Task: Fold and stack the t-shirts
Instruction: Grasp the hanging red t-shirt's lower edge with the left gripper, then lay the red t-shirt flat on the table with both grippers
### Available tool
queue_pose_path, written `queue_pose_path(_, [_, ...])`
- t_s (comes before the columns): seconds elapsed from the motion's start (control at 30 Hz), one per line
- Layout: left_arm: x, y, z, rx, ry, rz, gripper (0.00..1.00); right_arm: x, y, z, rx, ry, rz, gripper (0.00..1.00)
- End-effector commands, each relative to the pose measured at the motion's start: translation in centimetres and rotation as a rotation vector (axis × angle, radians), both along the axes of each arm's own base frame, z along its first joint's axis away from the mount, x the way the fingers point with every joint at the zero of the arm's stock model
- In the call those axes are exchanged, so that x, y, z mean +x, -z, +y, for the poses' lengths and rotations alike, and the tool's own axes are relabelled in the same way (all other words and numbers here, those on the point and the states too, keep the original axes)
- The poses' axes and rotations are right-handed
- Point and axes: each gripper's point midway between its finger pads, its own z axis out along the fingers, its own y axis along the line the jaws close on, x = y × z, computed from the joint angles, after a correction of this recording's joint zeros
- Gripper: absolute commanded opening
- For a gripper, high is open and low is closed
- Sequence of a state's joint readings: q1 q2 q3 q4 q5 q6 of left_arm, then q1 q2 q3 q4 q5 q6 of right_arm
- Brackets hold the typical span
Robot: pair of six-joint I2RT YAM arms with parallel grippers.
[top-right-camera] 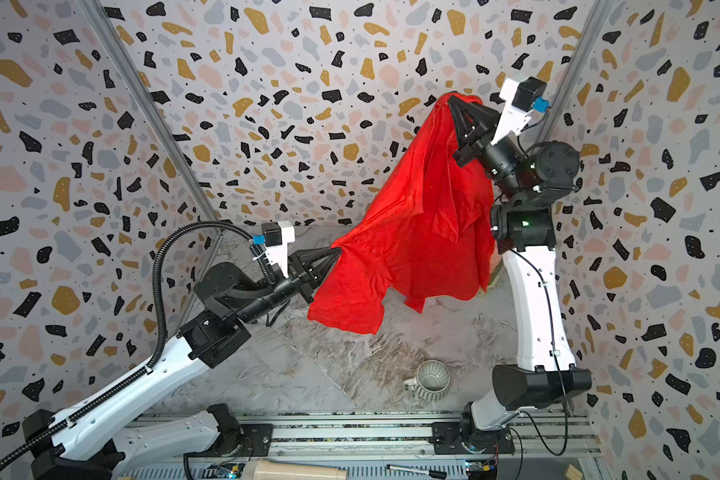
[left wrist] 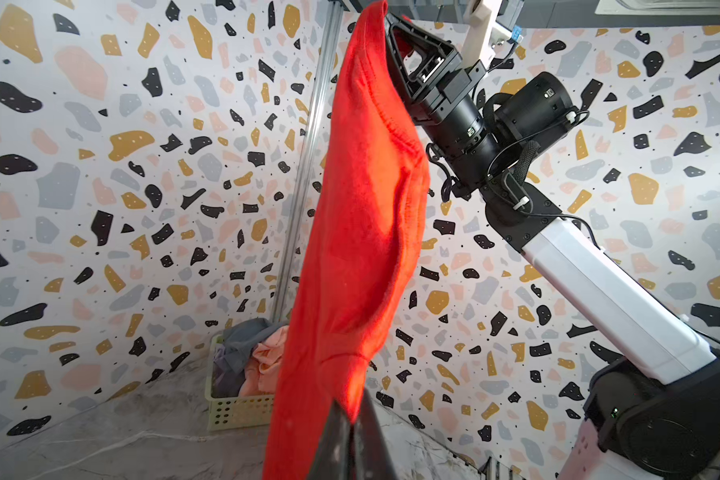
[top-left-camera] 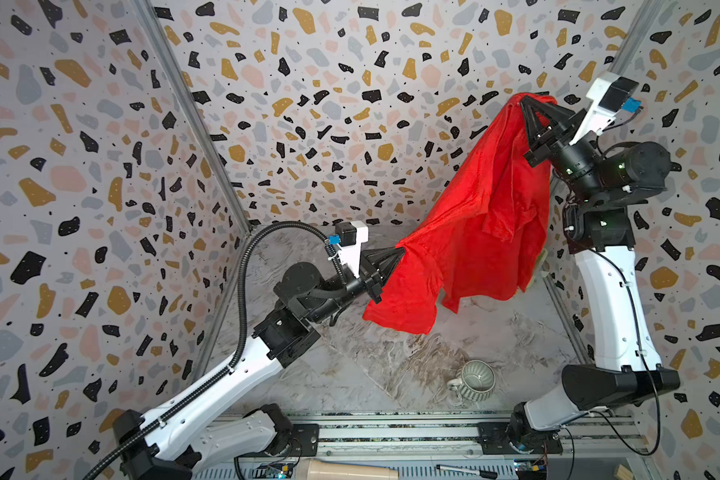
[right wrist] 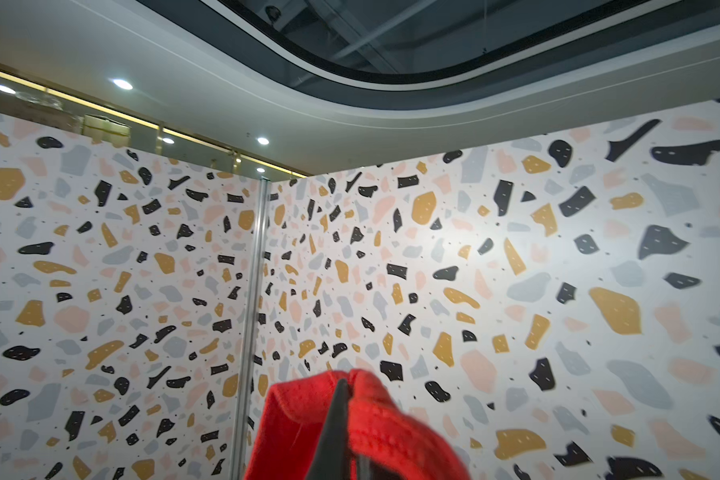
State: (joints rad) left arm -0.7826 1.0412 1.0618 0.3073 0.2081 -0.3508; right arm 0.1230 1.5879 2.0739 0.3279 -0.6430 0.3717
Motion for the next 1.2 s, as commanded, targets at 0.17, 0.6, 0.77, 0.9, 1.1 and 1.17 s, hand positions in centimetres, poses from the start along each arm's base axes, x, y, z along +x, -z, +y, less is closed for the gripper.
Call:
queue_pose_path(0.17, [4.0,5.1,4.9,0.025,-0.369,0.101,0.00,5.5,8.8,12.8,-0.095,-0.309,0.128,0.00])
queue_pose_path(0.6, [7.0,19.3,13.0,0.182,-0.855,0.428,0.00,17.2,30.2,16.8,-0.206,-0.308,0.675,0.80])
queue_pose_path(0.77, [7.2,22.0,13.3,0.240,-0.885,0.468,0.00,16.5,35.6,9.1,-0.210,0.050,0.893,0.82])
queue_pose_path(0.9, [7.3,23.3,13.2,0.271,-0.884,0.483,0.00,13.3,43.1,3.7,-0.271,0.285,1.088,0.80])
queue_pose_path(1.1, [7.4,25.7,12.5,0.322,-0.854,0.519,0.00,8.8,53.0,-0.1,-0.323,0.378,1.302,0.78])
queue_pose_path(1.17, [7.2,26.7,12.5,0.335,-0.856,0.536,0.00,7.9,55.4,0.1,-0.327,0.359,1.345,0.77])
